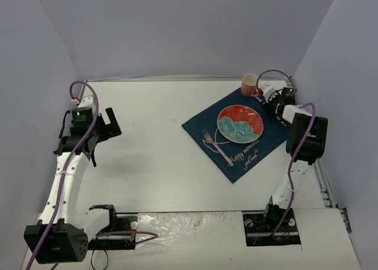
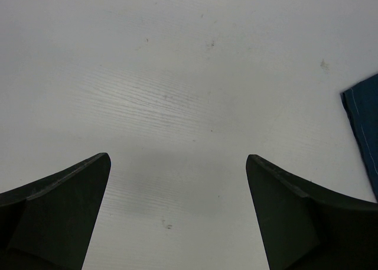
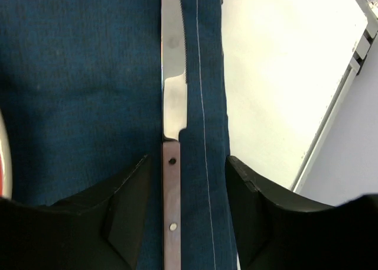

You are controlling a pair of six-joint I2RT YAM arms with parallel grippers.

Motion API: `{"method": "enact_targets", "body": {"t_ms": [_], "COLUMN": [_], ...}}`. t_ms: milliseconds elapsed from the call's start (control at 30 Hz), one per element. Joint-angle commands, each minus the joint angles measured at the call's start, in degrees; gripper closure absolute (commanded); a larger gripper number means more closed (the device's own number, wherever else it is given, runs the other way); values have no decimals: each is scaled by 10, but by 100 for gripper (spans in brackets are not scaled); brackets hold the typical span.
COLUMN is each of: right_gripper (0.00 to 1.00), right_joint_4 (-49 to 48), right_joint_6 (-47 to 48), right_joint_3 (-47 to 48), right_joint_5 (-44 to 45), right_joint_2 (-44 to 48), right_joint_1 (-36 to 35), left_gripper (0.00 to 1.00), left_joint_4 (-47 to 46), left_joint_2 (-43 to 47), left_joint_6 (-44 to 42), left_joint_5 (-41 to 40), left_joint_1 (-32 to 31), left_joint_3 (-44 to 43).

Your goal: Set the dinner table for one person

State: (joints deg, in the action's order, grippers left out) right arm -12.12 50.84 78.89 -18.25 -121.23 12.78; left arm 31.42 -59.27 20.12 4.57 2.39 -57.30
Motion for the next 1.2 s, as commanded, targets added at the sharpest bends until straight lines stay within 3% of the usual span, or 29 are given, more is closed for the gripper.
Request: {"method": "enact_targets", "body": {"t_ms": [0,233,500,600,867,1033,1167], "right_gripper": [48,34,16,2,0,0,0], "right_joint_4": [0,-10,-4,18,95,144,190], "right_joint_6": [-21,-116,-322,-398,-567,-613,-608], "right_joint_3": [-29,-84,-169,-169,-209,-275,-314], "right_joint_5": [6,43,55,52,168,270,281], "right_joint_2": [85,267,576,658,871,962,1053], "right_joint_1": [0,-6,-17,-21,-85,-143,-187], "left_gripper": [3,3,3,3,3,3,3], "left_joint_4": [-24,-25,-23,-13,20,42,59], "left_joint_2": [8,35,70,80,101,122,155], "left_joint_6": [2,5,8,8,11,7,-7], "left_joint_5": [10,29,30,26,35,50,51], "left_joint_1": [6,6,-7,-14,-18,-18,-18], "left_joint_3": [-8,-12,-8,-22,-65,-87,-82]}}
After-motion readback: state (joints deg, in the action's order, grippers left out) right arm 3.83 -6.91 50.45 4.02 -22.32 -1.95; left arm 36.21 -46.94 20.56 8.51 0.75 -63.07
